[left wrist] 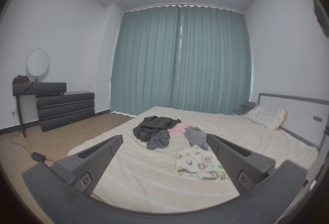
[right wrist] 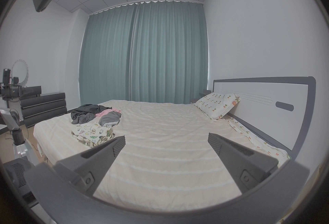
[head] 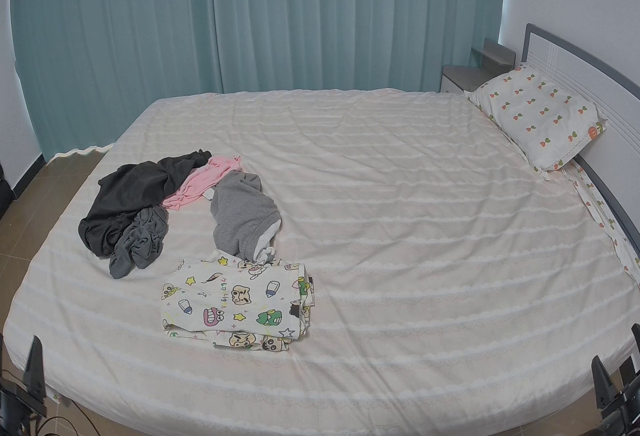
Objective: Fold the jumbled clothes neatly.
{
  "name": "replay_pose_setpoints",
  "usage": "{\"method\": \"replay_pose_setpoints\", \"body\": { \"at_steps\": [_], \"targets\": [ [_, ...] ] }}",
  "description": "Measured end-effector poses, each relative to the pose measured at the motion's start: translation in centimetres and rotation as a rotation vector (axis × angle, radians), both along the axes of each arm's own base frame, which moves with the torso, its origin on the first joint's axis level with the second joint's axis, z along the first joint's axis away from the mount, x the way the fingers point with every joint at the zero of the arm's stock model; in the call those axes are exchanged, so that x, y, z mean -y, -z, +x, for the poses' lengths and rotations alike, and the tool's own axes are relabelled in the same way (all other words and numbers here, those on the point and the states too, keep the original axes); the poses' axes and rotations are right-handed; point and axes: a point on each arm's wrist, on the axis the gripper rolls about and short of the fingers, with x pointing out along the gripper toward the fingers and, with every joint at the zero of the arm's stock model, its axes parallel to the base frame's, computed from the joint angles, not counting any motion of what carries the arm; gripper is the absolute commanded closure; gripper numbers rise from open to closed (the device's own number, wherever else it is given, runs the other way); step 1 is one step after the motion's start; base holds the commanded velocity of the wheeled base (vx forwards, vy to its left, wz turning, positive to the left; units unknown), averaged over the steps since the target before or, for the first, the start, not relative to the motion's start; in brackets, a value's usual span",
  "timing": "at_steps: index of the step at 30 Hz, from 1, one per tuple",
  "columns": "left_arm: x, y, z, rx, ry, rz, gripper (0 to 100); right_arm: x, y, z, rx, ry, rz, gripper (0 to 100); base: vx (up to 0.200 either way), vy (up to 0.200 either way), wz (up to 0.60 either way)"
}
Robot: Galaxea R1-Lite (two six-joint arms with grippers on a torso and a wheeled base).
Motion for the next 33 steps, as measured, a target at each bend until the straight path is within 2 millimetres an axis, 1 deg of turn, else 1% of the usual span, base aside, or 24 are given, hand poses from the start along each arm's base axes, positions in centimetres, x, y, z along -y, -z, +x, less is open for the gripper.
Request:
{"method": "replay_pose_setpoints", "body": {
  "at_steps": [1,5,7,15,21,33],
  "targets": [
    [0.1,0.6,0.0,-0.005,0.051,0.014,0,0.0,0.1,-0.1,0.000,0.000,0.000,0,0.000,0.000,0.00],
    [0.5,1.5,-0.1,-0.016,0.185,0.086,0,0.0,0.5,-0.3,-0.005,-0.003,0.001,0,0.000,0.000,0.00],
    [0.6,1.6,-0.2,-0.018,0.210,0.112,0,-0.1,0.6,-0.3,-0.005,-0.002,0.001,0,0.000,0.000,0.00],
    [0.4,1.9,-0.3,-0.014,0.147,0.086,0,-0.1,0.5,-0.4,0.016,-0.001,0.006,0,0.000,0.000,0.00],
    [0.4,1.9,-0.3,-0.012,0.145,0.093,0,0.0,0.5,-0.4,0.015,0.014,0.047,0,0.000,0.000,0.00],
    [0.4,1.9,-0.3,-0.012,0.146,0.100,0,0.0,0.5,-0.4,0.014,0.019,0.049,0,0.000,0.000,0.00]
  ]
}}
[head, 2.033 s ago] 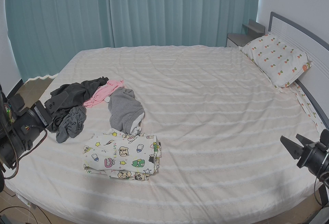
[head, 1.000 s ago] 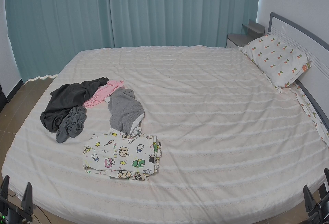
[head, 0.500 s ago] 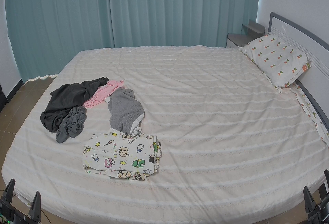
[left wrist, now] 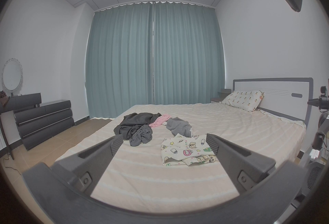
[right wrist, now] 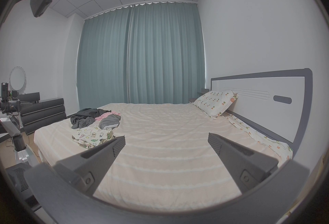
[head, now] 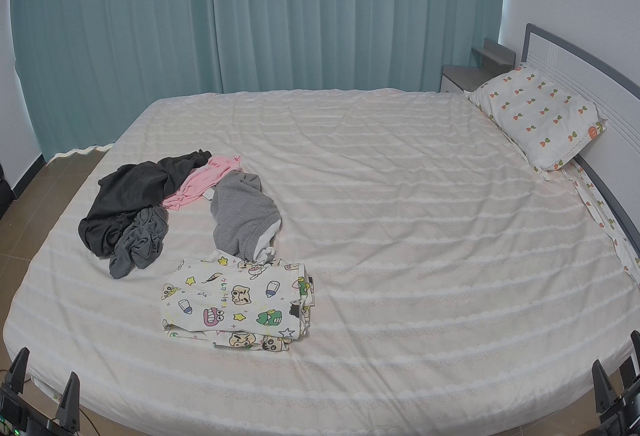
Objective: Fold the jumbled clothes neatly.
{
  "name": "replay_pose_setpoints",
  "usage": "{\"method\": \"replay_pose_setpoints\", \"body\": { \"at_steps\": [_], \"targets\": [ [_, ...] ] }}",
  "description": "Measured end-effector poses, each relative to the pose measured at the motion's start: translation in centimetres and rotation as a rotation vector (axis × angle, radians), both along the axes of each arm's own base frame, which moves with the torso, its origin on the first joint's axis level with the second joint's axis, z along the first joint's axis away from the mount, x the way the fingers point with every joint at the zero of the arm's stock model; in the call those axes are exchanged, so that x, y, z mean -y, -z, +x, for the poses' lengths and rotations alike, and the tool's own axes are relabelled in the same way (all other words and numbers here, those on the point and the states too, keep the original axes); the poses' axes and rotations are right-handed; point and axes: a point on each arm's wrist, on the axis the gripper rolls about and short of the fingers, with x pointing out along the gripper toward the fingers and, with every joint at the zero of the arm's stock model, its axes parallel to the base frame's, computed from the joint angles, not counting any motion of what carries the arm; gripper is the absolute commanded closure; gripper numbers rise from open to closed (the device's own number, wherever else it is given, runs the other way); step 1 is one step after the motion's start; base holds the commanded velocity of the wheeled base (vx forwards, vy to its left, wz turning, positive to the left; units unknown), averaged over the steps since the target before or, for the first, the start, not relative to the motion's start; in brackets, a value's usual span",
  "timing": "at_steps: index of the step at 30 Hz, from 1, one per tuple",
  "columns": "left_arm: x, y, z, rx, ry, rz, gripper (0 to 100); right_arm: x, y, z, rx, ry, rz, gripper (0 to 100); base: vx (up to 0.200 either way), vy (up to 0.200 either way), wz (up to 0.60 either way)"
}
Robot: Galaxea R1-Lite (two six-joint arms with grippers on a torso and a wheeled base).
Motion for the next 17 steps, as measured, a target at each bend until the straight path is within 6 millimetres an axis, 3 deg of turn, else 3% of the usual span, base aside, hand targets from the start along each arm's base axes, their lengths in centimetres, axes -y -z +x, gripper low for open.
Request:
{"method": "replay_pose_setpoints", "body": {
  "at_steps": [17],
  "targets": [
    [0.00,0.00,0.01,-0.001,-0.001,-0.001,0,0.01,0.00,0.00,-0.001,0.003,-0.002,0,0.000,0.000,0.00]
  ]
}}
